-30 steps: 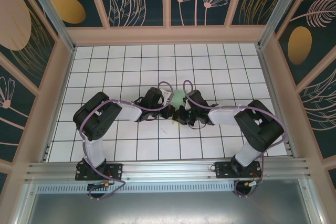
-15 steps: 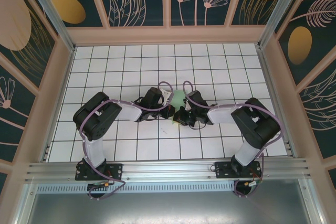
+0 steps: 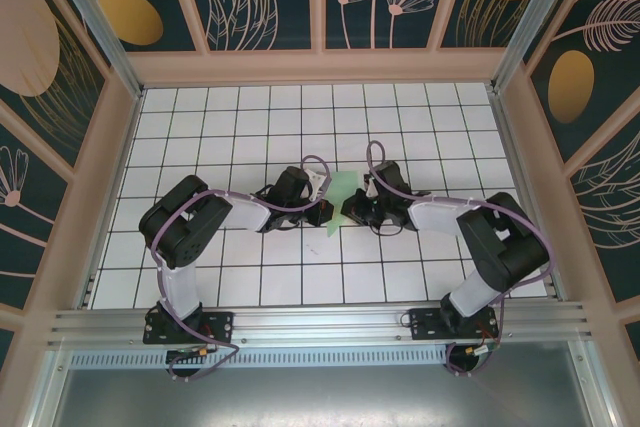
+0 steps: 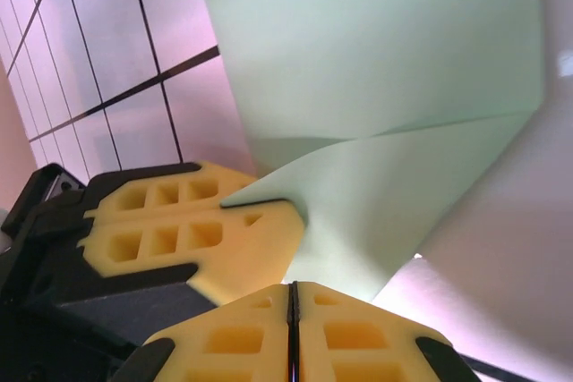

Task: Fold a paper plane with a square sheet of paper (pick it up from the middle)
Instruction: Third fold the triangle at the center of the table.

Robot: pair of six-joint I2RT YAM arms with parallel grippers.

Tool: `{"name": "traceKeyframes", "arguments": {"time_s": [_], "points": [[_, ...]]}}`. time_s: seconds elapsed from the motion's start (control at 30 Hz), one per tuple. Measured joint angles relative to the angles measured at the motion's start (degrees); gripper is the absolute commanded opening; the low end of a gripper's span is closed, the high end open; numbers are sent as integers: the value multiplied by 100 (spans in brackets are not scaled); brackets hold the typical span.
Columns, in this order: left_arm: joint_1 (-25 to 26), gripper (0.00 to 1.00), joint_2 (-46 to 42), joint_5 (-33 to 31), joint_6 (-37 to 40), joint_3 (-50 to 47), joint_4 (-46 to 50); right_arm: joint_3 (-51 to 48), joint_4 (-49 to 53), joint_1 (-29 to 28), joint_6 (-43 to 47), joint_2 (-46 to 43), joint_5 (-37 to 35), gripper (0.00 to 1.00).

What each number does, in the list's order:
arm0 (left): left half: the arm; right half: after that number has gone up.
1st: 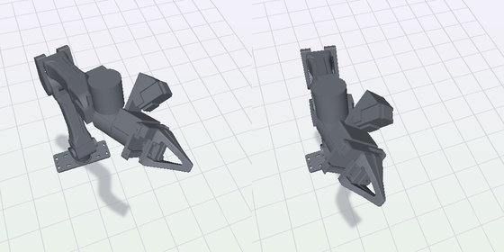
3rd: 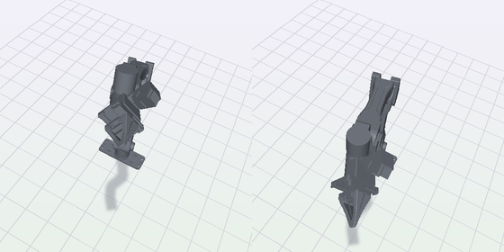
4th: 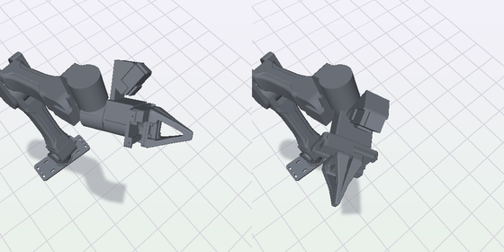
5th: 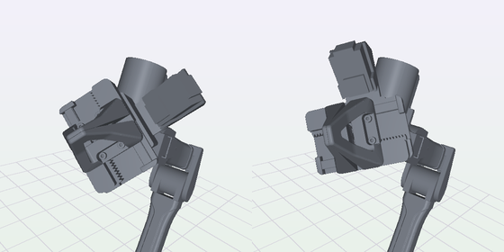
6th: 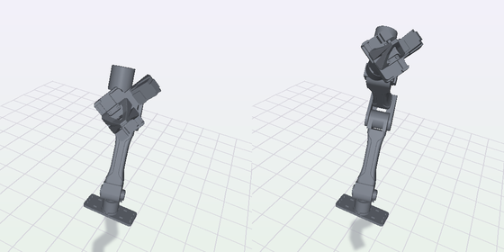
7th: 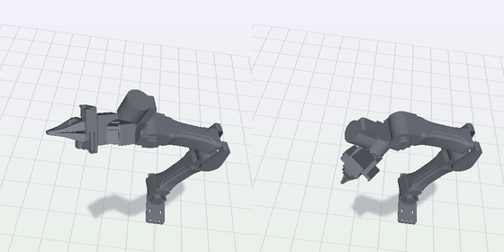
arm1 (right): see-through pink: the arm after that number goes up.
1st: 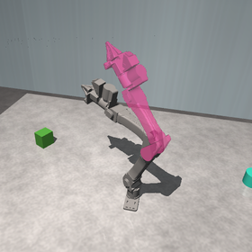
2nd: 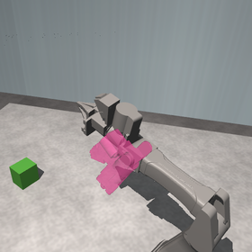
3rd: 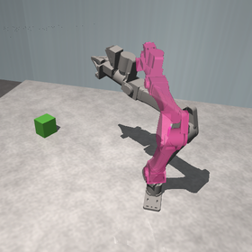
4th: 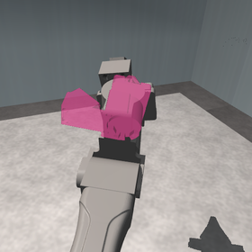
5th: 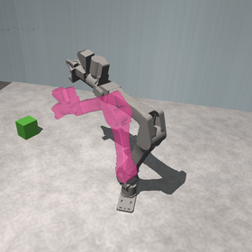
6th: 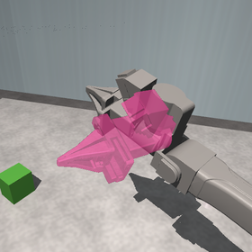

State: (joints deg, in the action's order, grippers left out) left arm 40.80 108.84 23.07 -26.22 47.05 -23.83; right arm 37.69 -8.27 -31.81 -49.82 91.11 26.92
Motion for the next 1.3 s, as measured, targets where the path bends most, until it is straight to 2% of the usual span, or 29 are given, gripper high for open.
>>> {"name": "traceKeyframes", "arguments": {"time_s": [0.23, 0.5, 0.77, 1.0, 1.3], "points": [[0, 0, 0, 0, -2, 0, 4, 11, -79, 13, 31, 487, 20, 11], [0, 0, -4, 0, -2, 4, 20, 221, 225, 74, 219, 455, -4, 12], [0, 0, -4, 0, -2, 9, 28, 459, 293, 474, 356, 334, -2, 12], [0, 0, -4, 0, 0, 26, 63, 461, 286, 474, 455, 756, 7, 11], [0, 0, -4, 2, 0, 37, 90, 673, 557, 522, 566, 699, -4, 12]]}}
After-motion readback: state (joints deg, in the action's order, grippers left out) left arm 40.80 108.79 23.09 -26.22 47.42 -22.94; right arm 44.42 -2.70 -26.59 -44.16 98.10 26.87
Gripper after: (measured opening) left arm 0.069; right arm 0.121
